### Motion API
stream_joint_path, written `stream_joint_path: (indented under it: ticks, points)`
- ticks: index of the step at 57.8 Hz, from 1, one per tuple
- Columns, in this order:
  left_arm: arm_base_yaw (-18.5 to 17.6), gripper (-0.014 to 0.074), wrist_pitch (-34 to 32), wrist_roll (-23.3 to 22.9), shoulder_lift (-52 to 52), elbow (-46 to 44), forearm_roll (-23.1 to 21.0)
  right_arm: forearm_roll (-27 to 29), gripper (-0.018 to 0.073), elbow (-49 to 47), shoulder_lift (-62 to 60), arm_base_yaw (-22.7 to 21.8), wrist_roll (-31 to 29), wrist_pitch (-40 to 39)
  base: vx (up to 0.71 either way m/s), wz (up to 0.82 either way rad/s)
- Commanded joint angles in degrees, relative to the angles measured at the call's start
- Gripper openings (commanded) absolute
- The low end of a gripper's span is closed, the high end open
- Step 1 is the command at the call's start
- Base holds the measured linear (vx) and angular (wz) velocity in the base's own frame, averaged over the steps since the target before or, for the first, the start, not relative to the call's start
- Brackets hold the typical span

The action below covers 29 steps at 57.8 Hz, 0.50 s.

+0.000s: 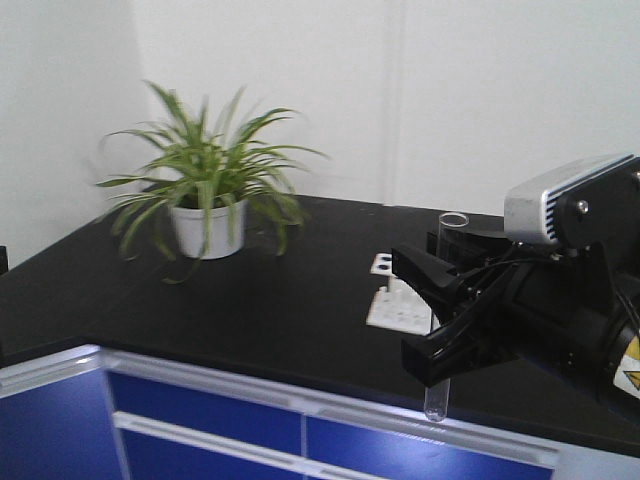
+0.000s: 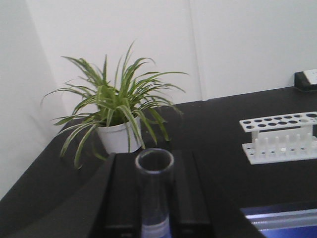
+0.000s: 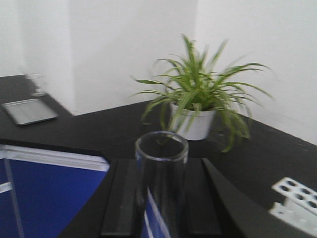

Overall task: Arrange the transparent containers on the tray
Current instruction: 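Hold both tubes while the base drives to the yellow tray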

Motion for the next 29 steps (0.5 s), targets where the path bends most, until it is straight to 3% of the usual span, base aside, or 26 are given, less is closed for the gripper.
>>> stream_joint_path:
  ticks: [1,29]
  points:
    - [-0.25,0.0,-4.82,-0.44,-0.39,-1.95,-0.37,-0.08,-0.0013,-1.95,-1.13,0.02,-0.33,-4.65,-0.3,0.5]
    - [-0.25,0.0,-4.82,-0.44,-0.39,-1.95,-0.37,-0.08,-0.0013,-1.95,-1.13,0.02,-0.33,-4.65,-0.3,0.51]
